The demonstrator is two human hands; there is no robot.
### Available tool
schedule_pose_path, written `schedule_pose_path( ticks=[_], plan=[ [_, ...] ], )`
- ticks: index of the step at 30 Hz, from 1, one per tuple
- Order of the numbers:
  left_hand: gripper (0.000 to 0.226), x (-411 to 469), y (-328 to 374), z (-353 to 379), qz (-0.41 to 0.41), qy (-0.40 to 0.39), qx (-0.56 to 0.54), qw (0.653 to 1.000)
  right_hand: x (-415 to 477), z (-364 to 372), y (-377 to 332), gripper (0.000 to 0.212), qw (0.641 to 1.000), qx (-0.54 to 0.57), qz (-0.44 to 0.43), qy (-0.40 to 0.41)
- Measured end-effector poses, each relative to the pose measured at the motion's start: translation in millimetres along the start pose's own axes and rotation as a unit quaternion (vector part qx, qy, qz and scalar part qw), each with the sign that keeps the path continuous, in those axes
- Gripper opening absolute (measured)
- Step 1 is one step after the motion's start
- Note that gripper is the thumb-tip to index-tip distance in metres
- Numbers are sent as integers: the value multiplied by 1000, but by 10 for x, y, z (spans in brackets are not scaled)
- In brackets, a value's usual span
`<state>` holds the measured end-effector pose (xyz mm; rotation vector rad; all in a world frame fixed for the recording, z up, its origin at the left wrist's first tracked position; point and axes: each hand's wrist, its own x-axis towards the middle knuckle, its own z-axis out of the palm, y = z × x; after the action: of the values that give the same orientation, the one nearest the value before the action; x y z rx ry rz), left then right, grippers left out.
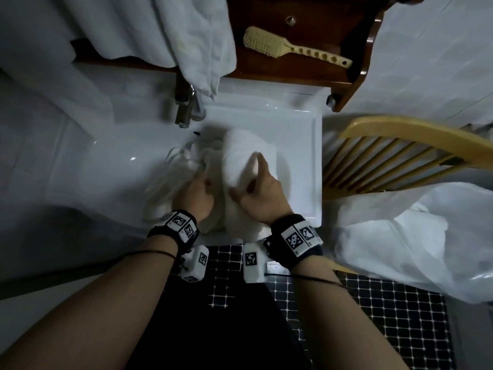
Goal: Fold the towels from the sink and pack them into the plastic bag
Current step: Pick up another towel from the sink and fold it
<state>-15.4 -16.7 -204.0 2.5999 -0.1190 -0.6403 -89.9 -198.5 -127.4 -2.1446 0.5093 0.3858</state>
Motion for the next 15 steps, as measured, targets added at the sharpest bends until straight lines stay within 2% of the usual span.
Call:
schedule_pose_path(
  ticks=[2, 3, 5, 7, 9, 10, 11, 12, 13, 15],
  plan=[
    [10, -18, 1, -233, -46, 89, -52, 994, 105, 183, -9, 96, 992, 94, 17, -82],
    [22, -7, -39, -294, -52, 104, -86, 989, 146, 248, 25, 80, 987, 130, 14, -91],
    [57, -7, -140, -390, -42, 40, -113, 992, 219, 351, 124, 53, 990, 144, -3, -11],
    [88, 7, -211, -363, -26, -71, -99, 992, 259, 407, 272, 58, 989, 90, 31, 111],
    [101, -22, -185, -262, -29, -157, -98, 982, 243, 447, 338, 85, 983, 66, 92, 142],
    [99, -29, -170, -184, -32, -181, -126, 975, 232, 500, 366, 96, 983, 63, 119, 123],
    [87, -34, -143, -114, -36, -191, -165, 967, 226, 541, 370, 103, 984, 56, 133, 103],
    [65, -32, -134, -13, -35, -193, -198, 961, 219, 585, 382, 108, 984, 42, 146, 92],
    [45, -29, -126, 67, -38, -181, -216, 959, 231, 610, 420, 113, 983, 30, 159, 81],
    [32, -25, -86, 145, -62, -158, -228, 959, 271, 569, 489, 120, 978, 56, 195, 40]
  ],
)
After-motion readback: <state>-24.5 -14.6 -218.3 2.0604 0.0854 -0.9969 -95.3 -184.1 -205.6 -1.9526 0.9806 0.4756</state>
